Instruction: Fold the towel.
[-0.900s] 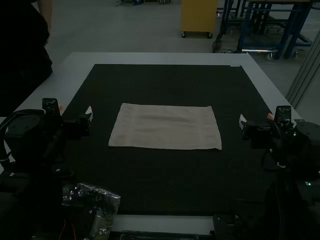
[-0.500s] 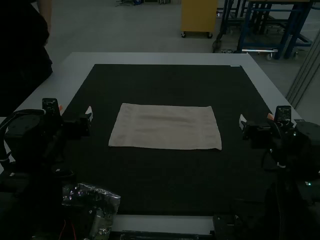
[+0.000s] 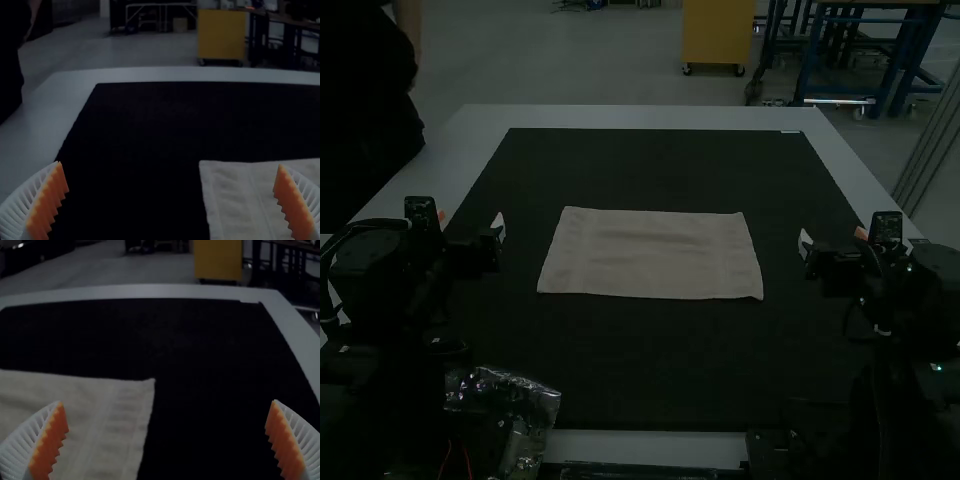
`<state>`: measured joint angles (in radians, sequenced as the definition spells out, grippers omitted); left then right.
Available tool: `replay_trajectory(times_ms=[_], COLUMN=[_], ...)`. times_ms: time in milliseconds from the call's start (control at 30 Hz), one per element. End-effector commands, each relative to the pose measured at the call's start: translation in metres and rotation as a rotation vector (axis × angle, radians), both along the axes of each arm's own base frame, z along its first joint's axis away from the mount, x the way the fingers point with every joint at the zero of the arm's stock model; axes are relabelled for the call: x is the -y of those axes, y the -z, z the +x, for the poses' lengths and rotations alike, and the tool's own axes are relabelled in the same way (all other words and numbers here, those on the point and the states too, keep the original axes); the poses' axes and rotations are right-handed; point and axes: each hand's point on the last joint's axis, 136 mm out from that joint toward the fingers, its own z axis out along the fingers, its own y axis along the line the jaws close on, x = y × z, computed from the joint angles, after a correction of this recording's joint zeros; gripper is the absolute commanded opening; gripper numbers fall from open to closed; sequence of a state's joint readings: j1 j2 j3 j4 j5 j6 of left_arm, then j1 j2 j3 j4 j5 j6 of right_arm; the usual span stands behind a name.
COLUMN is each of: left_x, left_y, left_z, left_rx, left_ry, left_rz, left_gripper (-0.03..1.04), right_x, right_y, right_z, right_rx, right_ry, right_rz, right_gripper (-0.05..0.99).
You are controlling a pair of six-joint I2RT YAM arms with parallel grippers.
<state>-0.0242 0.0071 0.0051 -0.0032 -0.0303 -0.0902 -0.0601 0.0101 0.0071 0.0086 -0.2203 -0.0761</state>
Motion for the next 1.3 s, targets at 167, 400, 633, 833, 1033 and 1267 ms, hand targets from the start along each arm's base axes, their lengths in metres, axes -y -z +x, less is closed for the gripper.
replay_trajectory(times_ms=[167, 400, 633, 833, 1033, 1267], left_x=[-0.002, -0.003, -0.004, -0.013, -0.004, 0.006], left_y=[-0.001, -0.003, -0.030, -0.065, -0.073, -0.104], left_z=[0.000, 0.000, -0.002, -0.009, -0.011, -0.020], left_rx=[0.010, 0.017, 0.122, 0.253, 0.296, 0.356], left_ry=[-0.012, -0.014, -0.027, -0.118, -0.080, -0.027], left_rz=[0.009, 0.009, 0.168, 0.353, 0.407, 0.373], left_gripper=[0.97, 0.97, 0.97, 0.96, 0.96, 0.96], right_x=[0.002, 0.002, 0.007, 0.026, 0.020, 0.020], right_y=[0.007, 0.006, -0.046, -0.071, -0.079, -0.133], right_z=[0.000, 0.000, 0.000, -0.003, -0.005, -0.021], right_rx=[-0.018, -0.016, 0.207, 0.323, 0.374, 0.492], right_ry=[0.009, 0.009, 0.042, 0.182, 0.173, 0.188], right_rz=[-0.010, -0.013, -0.107, -0.376, -0.549, -0.418], right_gripper=[0.91, 0.91, 0.91, 0.91, 0.91, 0.90])
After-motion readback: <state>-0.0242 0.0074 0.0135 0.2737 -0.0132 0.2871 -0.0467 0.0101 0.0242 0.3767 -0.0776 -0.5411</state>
